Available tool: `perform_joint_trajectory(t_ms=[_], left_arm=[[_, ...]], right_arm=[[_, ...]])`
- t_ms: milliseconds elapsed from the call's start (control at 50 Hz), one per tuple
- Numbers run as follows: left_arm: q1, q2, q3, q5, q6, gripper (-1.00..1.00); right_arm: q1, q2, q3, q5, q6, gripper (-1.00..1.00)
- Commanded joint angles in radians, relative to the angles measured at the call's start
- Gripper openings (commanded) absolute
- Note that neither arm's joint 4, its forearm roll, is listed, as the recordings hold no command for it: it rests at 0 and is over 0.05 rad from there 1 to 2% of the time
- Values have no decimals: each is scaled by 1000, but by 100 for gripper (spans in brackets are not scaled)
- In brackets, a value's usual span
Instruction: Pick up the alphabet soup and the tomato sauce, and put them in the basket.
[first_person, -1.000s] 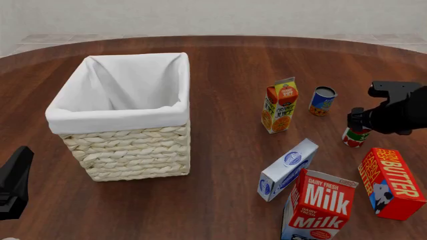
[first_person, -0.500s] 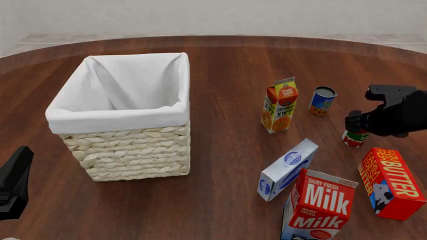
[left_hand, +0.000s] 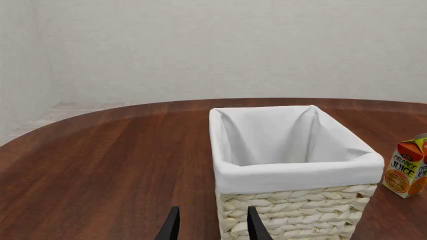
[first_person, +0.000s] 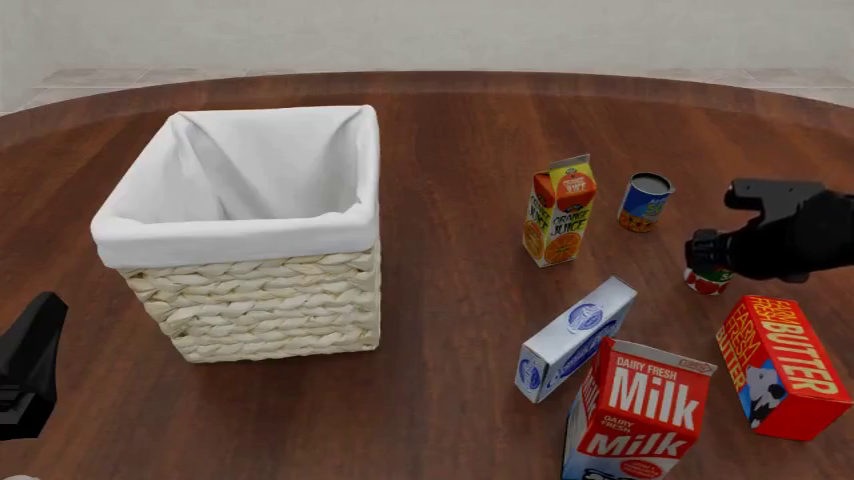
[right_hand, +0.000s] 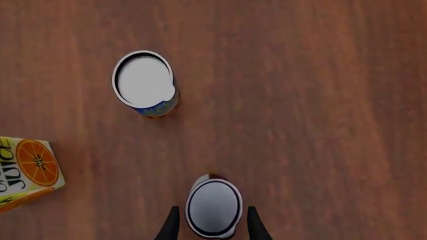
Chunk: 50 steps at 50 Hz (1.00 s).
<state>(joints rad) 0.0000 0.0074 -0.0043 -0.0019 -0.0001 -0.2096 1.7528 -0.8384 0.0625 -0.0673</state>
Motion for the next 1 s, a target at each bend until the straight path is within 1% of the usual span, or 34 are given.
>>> perform_joint_trajectory(t_ms=[20,100,120,200,660,1000], left_arm=[[0,0,0,0,0,100],[0,0,0,0,0,100],[0,0,0,0,0,100],[0,0,0,0,0,100],[0,0,0,0,0,100],[0,0,0,0,0,100]], right_arm=[[2,7,9,-12,-1,100],[-2,-2,8,-16,-5,100],[-2,-3,8,-15,-3,-100],[-4,-11,9,-13,-12,-100],[-16,-43,-8,17,-20,-100],[-15,-122,-28,70,-22,-100]])
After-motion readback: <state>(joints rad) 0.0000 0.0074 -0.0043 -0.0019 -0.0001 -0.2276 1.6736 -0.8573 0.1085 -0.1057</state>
